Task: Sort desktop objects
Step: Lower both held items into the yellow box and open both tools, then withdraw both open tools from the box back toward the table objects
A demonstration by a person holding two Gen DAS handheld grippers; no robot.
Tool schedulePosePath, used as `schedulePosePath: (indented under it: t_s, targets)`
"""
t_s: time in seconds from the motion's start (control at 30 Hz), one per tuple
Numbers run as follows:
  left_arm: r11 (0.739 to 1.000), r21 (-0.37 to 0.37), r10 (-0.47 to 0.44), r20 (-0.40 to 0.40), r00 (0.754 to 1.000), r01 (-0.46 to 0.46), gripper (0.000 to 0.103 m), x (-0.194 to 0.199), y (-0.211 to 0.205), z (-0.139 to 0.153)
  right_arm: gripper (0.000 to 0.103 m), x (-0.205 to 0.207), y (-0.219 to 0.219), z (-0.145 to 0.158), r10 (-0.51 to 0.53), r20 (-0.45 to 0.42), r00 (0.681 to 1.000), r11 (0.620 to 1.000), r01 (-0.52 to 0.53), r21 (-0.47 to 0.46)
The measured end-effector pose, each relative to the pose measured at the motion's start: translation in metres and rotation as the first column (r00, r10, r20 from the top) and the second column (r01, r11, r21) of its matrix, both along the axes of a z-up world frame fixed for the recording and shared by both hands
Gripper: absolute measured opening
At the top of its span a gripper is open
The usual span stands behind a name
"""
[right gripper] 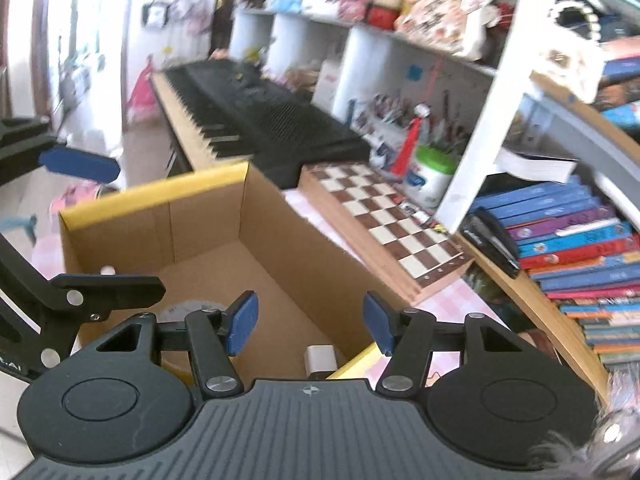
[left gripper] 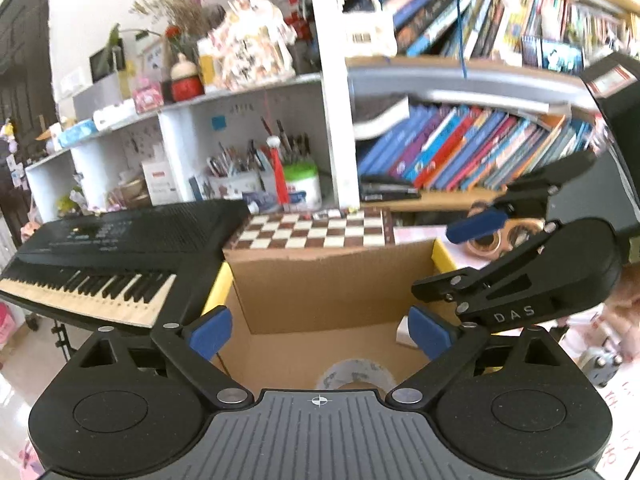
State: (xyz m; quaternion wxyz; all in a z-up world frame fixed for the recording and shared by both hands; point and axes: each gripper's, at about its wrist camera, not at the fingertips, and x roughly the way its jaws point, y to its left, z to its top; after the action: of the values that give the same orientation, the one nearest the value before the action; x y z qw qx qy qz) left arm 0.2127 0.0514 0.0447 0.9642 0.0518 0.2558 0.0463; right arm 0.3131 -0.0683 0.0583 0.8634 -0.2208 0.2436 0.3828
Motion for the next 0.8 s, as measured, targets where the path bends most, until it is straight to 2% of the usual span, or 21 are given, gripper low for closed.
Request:
schedulePosePath:
  t_s: [0.17,0.3,0.6,0.8]
  targets:
    - [1.000,-0.017,0.017,0.045,0.999,-0.016,0.097,-0.024,0.002,0.010,0.056,-0.030,-0.009,0.006,-0.067,0.110,0.992,0.998,0.065,0.014]
    - [0.999,-0.029,0.020,0.075,0.997,-0.018,0.098,-0.046,0.003,0.015,0.056,-0.053,-0.021,0.012,-0.136,0.127,0.983,0.990,0.130,0.058]
    - [0.999,-0.043,-0.010,0.095,0.995,0.015,0.098,-0.089,0.000,0.018,0.055,-0.108,-0.052,0.021,-0.310,0.098,0.946,0.944,0.293,0.152]
    - [0.998,-0.056,-0.005,0.125,0.992,0.012,0.098,-0.122,0.000,0.017,0.061,-0.144,-0.074,0.017,-0.455,0.040,0.889,0.878,0.441,0.187]
